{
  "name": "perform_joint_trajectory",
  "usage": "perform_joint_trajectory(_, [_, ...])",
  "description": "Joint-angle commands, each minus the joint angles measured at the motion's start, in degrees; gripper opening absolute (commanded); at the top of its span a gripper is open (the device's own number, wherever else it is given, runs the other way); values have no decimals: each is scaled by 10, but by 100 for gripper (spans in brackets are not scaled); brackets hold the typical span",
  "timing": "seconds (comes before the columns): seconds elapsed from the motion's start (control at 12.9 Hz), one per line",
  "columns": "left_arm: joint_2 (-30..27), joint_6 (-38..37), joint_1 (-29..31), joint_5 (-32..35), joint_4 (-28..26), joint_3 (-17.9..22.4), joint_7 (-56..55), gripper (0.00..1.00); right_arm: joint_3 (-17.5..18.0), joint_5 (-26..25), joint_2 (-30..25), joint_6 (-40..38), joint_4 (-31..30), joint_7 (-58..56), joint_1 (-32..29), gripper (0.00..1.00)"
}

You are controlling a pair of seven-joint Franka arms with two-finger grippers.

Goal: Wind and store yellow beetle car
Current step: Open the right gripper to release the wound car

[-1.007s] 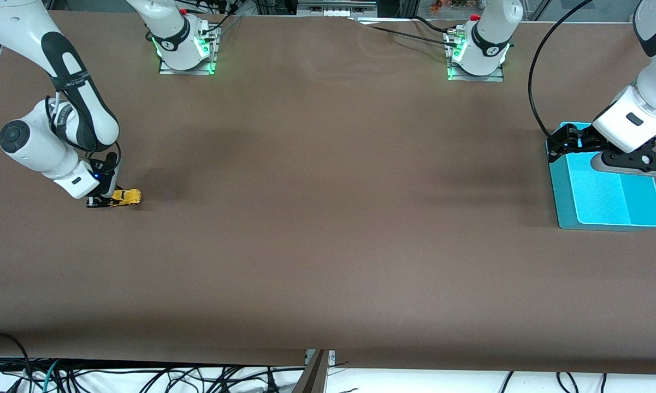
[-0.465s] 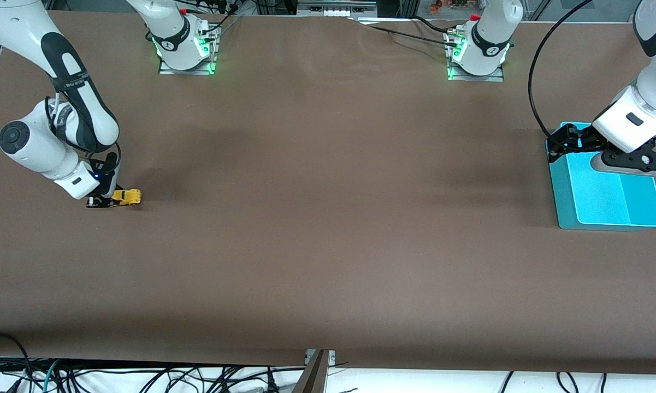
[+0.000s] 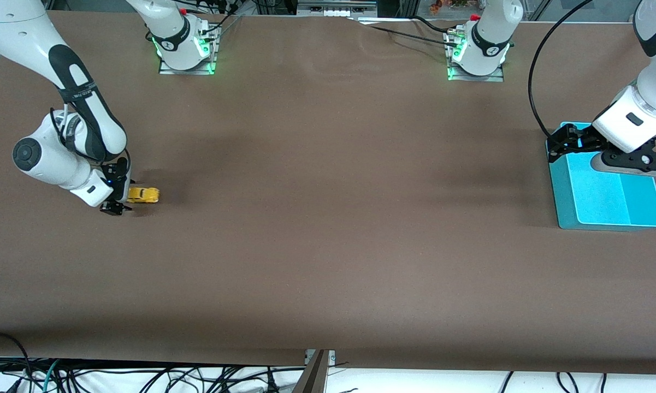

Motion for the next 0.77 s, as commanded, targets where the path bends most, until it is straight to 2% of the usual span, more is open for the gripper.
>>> perform_joint_trajectory(0.0, [3, -7, -4, 2, 10, 2, -2, 100, 21, 7, -18, -48, 30, 5, -9, 99])
perform_joint_trajectory(0.46, [3, -7, -4, 2, 10, 2, -2, 100, 50, 6, -80, -74, 50, 12, -5, 99])
perform_joint_trajectory(0.7, [3, -7, -4, 2, 10, 2, -2, 100, 54, 6, -132, -147, 60, 97, -4, 99])
